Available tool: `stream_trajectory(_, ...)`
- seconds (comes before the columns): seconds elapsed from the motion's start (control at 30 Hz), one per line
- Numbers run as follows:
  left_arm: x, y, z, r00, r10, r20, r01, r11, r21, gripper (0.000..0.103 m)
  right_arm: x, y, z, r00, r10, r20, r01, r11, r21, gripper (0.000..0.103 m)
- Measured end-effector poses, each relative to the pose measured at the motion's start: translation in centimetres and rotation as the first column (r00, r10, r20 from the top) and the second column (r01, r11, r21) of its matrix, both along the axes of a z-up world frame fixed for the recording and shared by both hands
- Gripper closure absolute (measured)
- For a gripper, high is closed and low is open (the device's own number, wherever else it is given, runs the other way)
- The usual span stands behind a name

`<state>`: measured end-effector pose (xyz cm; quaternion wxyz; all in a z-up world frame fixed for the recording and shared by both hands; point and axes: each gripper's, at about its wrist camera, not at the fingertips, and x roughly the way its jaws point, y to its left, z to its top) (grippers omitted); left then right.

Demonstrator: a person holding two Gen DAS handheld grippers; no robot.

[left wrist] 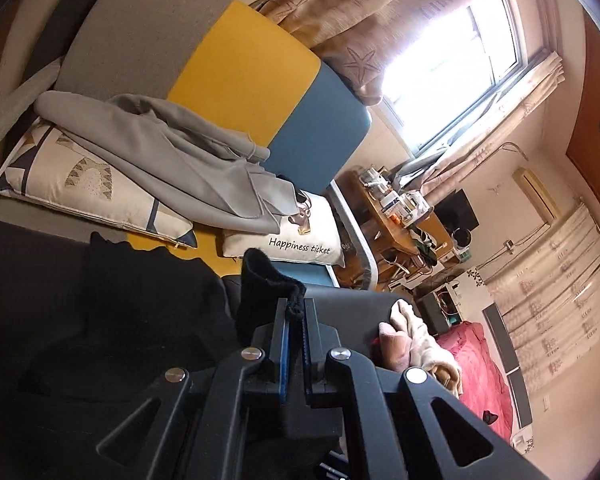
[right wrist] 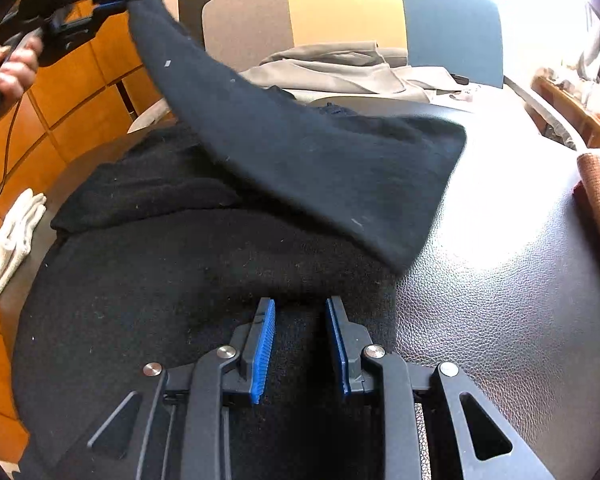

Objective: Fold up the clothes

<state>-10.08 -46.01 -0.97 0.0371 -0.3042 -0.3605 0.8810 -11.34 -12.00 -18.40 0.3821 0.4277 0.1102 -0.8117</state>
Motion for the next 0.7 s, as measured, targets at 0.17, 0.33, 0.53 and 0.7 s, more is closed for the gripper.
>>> stream_trajectory(0.17, 1.1, -1.4, 2.1, 0.994, 0.034, -0.100, -0.035, 0.999, -0.011, 0.099, 0.1, 0.0, 0.1, 1.000, -0.011, 0.000, 0.011, 1.000, 0.005, 0.076)
stream_trajectory(0.33, 5.0, -3.2, 0.7, 0.985, 0.108, -0.131, -0.110, 0.994, -0.006, 0.099, 0.1, 0.0, 0.2, 1.000, -0.022, 0.005, 0.022, 1.000, -0.001, 0.076)
stream_trajectory(0.53, 7.6, -4.9, -9.1, 0.985, 0.155, 0.071, -0.160, 0.985, 0.065, 0.099, 0.1, 0.0, 0.2, 1.000, -0.029, 0.006, 0.029, 1.000, 0.002, 0.075)
stream_trajectory(0.7, 10.5, -6.8, -13.1, 0.963, 0.253, 0.098, -0.265, 0.954, 0.140, 0.099, 0.0, -0.3, 0.3, 0.998, -0.052, 0.024, 0.052, 0.999, -0.008, 0.074)
